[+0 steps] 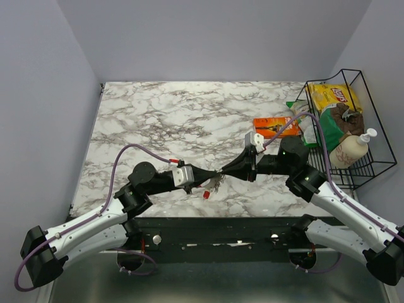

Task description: Put the keys on the keyring

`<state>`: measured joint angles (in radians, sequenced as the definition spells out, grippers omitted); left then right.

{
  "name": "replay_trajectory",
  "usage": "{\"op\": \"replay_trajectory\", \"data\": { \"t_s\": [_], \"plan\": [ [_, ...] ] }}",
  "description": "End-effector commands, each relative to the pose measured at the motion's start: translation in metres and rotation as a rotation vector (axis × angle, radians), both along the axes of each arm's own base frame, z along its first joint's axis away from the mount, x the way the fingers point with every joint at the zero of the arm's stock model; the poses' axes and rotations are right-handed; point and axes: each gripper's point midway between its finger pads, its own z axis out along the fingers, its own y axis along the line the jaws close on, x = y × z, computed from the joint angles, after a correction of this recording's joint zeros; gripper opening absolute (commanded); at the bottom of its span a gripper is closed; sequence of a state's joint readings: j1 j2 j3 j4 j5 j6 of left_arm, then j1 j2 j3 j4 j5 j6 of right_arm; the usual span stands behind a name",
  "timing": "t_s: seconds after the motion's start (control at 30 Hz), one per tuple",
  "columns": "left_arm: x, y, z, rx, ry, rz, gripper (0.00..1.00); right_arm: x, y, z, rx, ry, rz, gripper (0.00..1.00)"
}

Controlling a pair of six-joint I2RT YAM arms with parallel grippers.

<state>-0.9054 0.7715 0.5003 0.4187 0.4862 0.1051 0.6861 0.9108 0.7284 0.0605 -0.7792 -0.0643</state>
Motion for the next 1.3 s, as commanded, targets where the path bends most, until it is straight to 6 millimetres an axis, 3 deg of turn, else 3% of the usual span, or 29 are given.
{"op": "replay_trajectory", "data": {
  "t_s": [0.0,0.1,0.3,0.43,0.57,1.0,1.27],
  "plan": [
    [-0.014,0.0,0.035,-0.092,-0.089,-0.066,0.0,-0.003,0.001,0.006,0.02,-0.036,0.031,0.17],
    [-0.015,0.0,0.036,-0.097,-0.094,-0.07,0.0,-0.004,0.002,0.004,0.016,-0.031,0.042,0.12],
    [-0.013,0.001,0.033,-0.073,-0.099,-0.056,0.0,-0.003,-0.001,0.008,0.027,-0.052,0.02,0.15],
    [-0.011,0.005,0.031,-0.058,-0.101,-0.035,0.0,-0.002,-0.006,0.012,0.039,-0.081,-0.014,0.33],
    [-0.011,0.007,0.031,-0.054,-0.101,-0.028,0.0,-0.004,-0.008,0.012,0.043,-0.093,-0.014,0.41],
    [-0.021,0.002,0.036,-0.061,-0.099,-0.095,0.0,-0.009,0.001,0.004,0.027,-0.061,0.068,0.38],
    [-0.024,0.0,0.039,-0.064,-0.098,-0.119,0.0,-0.011,0.003,0.005,0.034,-0.055,0.091,0.32]
  ]
}}
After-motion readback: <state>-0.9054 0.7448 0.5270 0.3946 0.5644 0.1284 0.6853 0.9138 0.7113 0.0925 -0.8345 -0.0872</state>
